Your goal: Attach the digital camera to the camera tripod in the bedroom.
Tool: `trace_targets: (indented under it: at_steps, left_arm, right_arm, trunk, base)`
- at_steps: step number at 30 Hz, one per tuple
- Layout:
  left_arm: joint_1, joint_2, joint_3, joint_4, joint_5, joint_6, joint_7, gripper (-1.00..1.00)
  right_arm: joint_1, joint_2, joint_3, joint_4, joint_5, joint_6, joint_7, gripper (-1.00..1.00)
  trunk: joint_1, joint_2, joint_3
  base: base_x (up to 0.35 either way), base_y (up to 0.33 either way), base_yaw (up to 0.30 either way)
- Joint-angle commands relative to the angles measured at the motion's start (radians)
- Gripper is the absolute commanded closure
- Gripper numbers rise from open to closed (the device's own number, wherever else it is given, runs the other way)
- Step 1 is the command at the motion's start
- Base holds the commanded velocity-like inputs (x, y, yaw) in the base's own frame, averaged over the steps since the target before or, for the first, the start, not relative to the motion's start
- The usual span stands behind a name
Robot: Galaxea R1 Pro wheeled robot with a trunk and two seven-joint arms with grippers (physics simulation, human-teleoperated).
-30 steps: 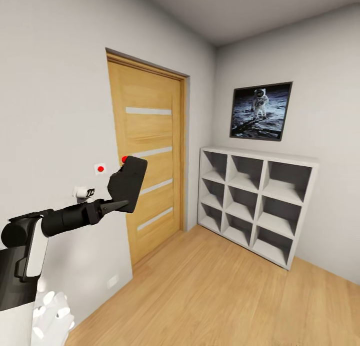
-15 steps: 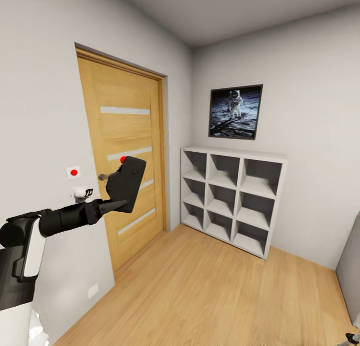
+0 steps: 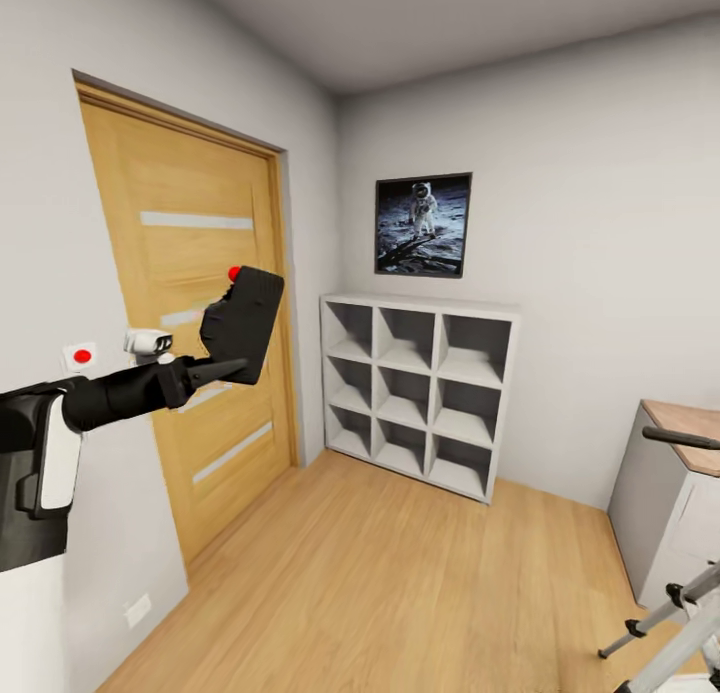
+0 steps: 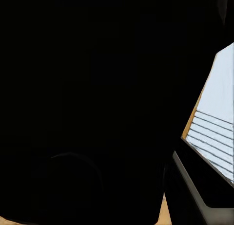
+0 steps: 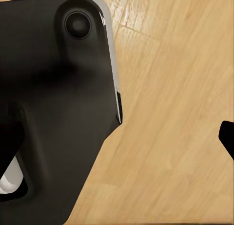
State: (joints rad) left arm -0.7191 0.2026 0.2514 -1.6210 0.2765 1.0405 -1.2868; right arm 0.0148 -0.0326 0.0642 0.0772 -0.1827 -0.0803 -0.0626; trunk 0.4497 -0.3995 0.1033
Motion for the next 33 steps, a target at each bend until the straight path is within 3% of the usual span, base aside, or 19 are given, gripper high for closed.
trace_targets:
  at_steps: [1, 5, 8, 10, 14, 33]
  left_arm:
    - [-0.011, 0.006, 0.000, 0.000, 0.000, 0.007, -0.003, 1.00]
    - [-0.040, 0.029, -0.013, 0.000, 0.000, 0.007, -0.004, 1.00]
    - [-0.047, 0.035, -0.033, 0.000, 0.000, 0.007, -0.004, 1.00]
    - [-0.051, 0.039, -0.070, 0.000, 0.000, 0.007, -0.004, 1.00]
    - [-0.052, 0.042, -0.087, 0.000, 0.000, 0.007, -0.003, 1.00]
    - [-0.051, 0.033, -0.104, 0.034, 0.000, 0.007, -0.002, 1.00]
  right_arm:
    - [-0.001, 0.000, 0.007, 0.002, -0.009, -0.006, 0.000, -1.00]
    - [-0.001, 0.000, 0.006, 0.002, -0.009, -0.006, 0.000, -1.00]
    - [-0.001, 0.000, 0.006, 0.002, -0.009, -0.006, 0.000, -1.00]
    - [-0.001, 0.000, 0.006, 0.002, -0.009, -0.006, 0.000, -1.00]
    - [-0.001, 0.000, 0.006, 0.002, -0.009, -0.006, 0.000, -1.00]
    - [-0.001, 0.000, 0.006, 0.002, -0.009, -0.006, 0.000, -1.00]
  trunk:
    - [0.000, 0.000, 0.000]
    - [0.000, 0.000, 0.000]
    - [0.000, 0.000, 0.000]
    - [0.000, 0.000, 0.000]
    - [0.000, 0.000, 0.000]
    - [0.000, 0.000, 0.000]
  base:
    - [0.000, 0.000, -0.281]
    - [0.000, 0.000, -0.281]
    - [0.000, 0.000, -0.278]
    - [0.000, 0.000, -0.278]
    - [0.000, 0.000, -0.278]
    - [0.000, 0.000, -0.279]
